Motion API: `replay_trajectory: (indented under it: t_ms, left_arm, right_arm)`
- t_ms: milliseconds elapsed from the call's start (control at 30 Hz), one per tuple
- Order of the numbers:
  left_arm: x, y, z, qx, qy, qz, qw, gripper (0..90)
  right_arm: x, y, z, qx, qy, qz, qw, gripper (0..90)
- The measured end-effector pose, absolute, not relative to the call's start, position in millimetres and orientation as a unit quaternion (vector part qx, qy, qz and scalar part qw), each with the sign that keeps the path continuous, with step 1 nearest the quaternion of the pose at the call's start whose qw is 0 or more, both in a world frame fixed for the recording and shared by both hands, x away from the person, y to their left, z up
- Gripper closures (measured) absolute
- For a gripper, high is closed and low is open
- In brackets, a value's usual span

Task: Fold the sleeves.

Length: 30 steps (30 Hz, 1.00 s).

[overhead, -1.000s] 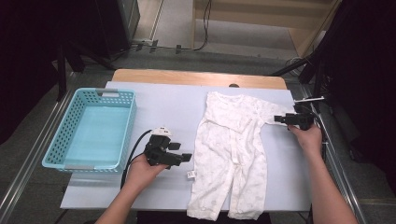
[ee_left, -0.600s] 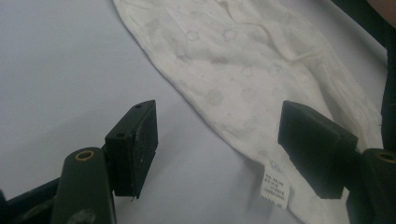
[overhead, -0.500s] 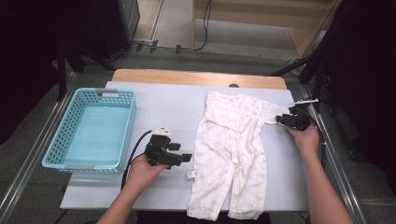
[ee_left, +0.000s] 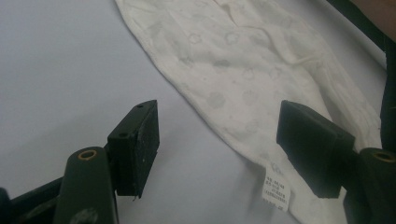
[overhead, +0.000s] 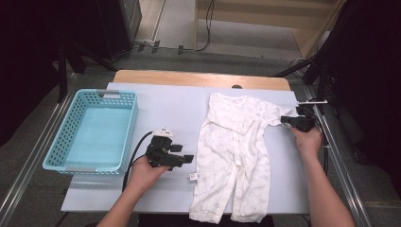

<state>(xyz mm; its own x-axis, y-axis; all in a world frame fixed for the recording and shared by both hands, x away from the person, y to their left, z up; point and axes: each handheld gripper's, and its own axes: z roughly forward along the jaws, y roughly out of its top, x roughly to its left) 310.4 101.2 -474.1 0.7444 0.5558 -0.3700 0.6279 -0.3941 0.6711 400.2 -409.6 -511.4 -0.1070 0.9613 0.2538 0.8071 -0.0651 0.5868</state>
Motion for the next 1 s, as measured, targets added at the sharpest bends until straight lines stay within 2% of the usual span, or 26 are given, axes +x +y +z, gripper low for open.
replay_trajectory:
  t_ms: [533,1000]
  left_arm:
    - [310.2,96.3,-474.2,0.838,0.343,-0.041,0.421,30.5]
    - [311.4,100.3,-475.2,0.838,0.346,-0.039,0.421,30.5]
  right_arm:
    - [385.9,-395.0,-482.1,0.625,0.68,0.364,0.122,87.3]
    - [383.1,-369.2,-475.5,0.593,0.707,0.368,0.119,86.8]
